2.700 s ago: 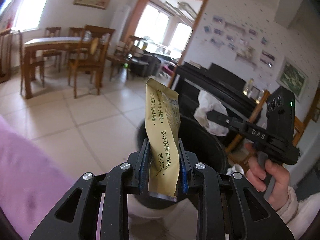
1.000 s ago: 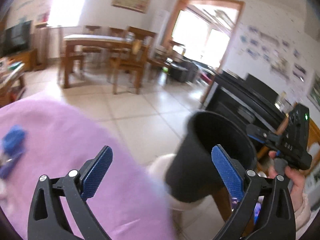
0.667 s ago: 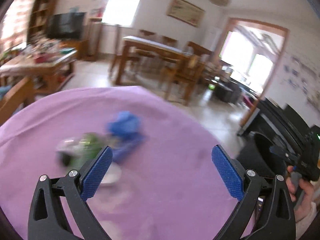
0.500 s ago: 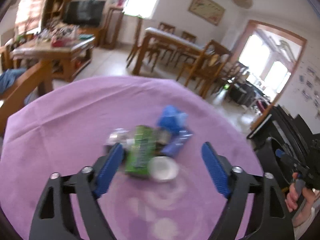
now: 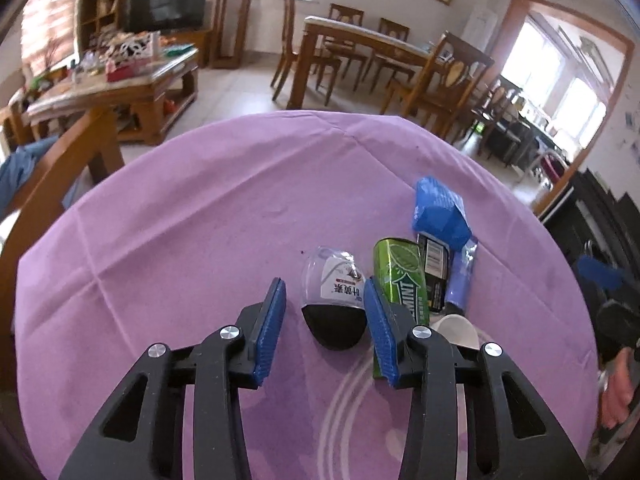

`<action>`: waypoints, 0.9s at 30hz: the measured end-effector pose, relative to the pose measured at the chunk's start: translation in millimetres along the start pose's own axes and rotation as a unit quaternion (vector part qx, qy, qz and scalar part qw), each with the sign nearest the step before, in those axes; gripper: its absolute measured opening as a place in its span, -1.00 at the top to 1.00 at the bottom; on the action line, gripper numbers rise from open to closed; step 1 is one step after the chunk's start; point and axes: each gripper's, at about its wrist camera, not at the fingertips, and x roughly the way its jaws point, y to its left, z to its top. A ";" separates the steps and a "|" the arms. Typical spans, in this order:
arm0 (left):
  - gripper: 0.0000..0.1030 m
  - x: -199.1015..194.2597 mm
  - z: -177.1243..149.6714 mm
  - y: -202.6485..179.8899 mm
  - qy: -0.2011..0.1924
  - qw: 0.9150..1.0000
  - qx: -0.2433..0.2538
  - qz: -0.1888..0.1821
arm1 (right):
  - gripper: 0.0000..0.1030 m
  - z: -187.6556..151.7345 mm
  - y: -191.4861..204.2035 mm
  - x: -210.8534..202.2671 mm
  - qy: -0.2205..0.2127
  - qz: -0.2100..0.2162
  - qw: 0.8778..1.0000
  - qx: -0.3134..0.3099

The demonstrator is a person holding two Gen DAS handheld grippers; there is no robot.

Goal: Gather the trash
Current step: 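Grasp the green Doublemint tin with the right tool while the left tool grasps the clear-capped black container, then carry the Doublemint tin and black container with both tools over the bin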

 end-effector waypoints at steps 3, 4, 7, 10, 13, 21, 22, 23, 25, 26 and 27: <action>0.20 -1.6 0.4 0.7 -0.001 1.000 0.003 -0.003 | -0.70 10.0 17.5 16.3 0.011 0.002 1.000 -0.021; 0.23 -0.8 1.6 1.7 -0.001 1.000 0.000 -0.004 | -0.66 13.8 25.5 24.2 0.017 0.005 0.999 -0.031; 0.34 -1.0 2.7 9.9 -0.004 1.000 -0.015 -0.005 | -0.54 21.0 42.9 41.8 0.040 0.010 0.998 -0.055; 0.37 -4.5 0.4 25.8 -0.009 0.999 -0.046 -0.021 | -0.39 23.7 57.7 62.9 0.063 0.006 0.995 -0.073; 0.40 -7.8 -2.6 35.8 -0.015 0.997 -0.070 -0.028 | -0.34 27.3 68.4 83.0 0.087 0.000 0.993 -0.082; 0.55 -18.9 -1.8 48.9 -0.054 0.993 -0.099 -0.026 | 0.07 23.1 93.5 115.6 0.129 -0.018 0.985 -0.114; 0.55 -19.2 -2.6 51.7 -0.056 0.993 -0.101 -0.029 | 0.16 21.5 96.3 119.0 0.133 -0.019 0.983 -0.122; 0.55 -18.1 -1.5 54.2 -0.057 0.993 -0.103 -0.031 | 0.31 19.9 100.6 119.2 0.128 -0.030 0.982 -0.135; 0.55 -18.0 -1.7 54.5 -0.057 0.992 -0.104 -0.032 | 0.41 17.4 104.8 117.4 0.124 -0.031 0.981 -0.147; 0.55 -17.7 -2.0 55.6 -0.055 0.993 -0.102 -0.033 | 0.41 17.5 104.9 116.8 0.123 -0.033 0.981 -0.148; 0.55 -17.3 -1.8 55.1 -0.054 0.993 -0.101 -0.033 | 0.41 17.5 103.4 115.6 0.122 -0.032 0.981 -0.144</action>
